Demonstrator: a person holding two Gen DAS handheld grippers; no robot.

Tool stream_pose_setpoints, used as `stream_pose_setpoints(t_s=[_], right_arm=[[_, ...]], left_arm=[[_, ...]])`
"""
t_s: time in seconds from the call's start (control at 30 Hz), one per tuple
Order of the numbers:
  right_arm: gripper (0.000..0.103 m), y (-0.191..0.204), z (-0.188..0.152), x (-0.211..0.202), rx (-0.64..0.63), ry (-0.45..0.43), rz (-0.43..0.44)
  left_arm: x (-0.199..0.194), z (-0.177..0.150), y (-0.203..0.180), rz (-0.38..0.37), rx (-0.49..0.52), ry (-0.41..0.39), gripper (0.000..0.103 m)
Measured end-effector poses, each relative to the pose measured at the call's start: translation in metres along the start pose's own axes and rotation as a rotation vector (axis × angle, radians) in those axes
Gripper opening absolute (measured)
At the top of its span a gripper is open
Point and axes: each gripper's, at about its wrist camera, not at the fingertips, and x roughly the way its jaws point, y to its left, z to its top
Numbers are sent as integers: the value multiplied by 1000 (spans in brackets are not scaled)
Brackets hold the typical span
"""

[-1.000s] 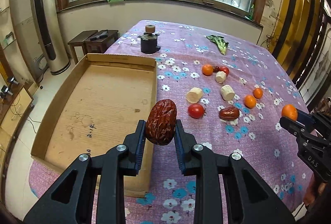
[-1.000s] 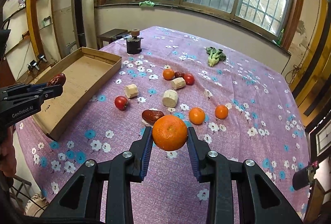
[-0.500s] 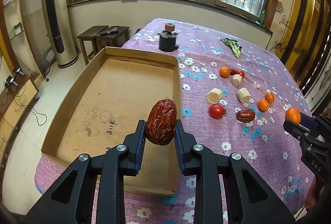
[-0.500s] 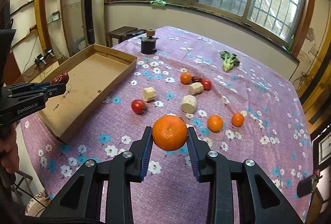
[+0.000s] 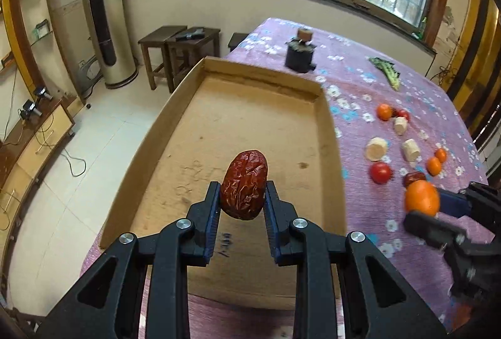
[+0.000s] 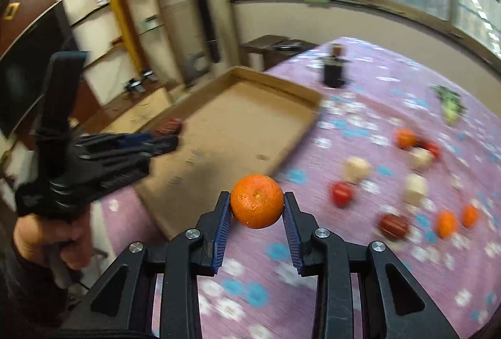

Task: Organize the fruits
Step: 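Carry the red date and mandarin with both grippers over the cardboard tray, then open both grippers to drop the date and mandarin into the tray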

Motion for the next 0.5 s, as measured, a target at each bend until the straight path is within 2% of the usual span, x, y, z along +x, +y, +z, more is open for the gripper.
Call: stream_pose_setpoints(t_s=[0.2, 0.23, 0.33, 0.5], right_arm=[[33, 37, 14, 65, -53, 102, 109], [34, 41, 14, 75, -60, 126, 121], [33, 42, 11, 98, -55, 180, 138], [33, 47, 0, 117, -82, 226, 141]], left_arm=[[23, -6, 12, 14, 5, 61, 24], [27, -8, 15, 36, 2, 72, 24], [38, -13, 23, 19, -20, 105, 24], [44, -21, 20, 39, 14, 122, 24]])
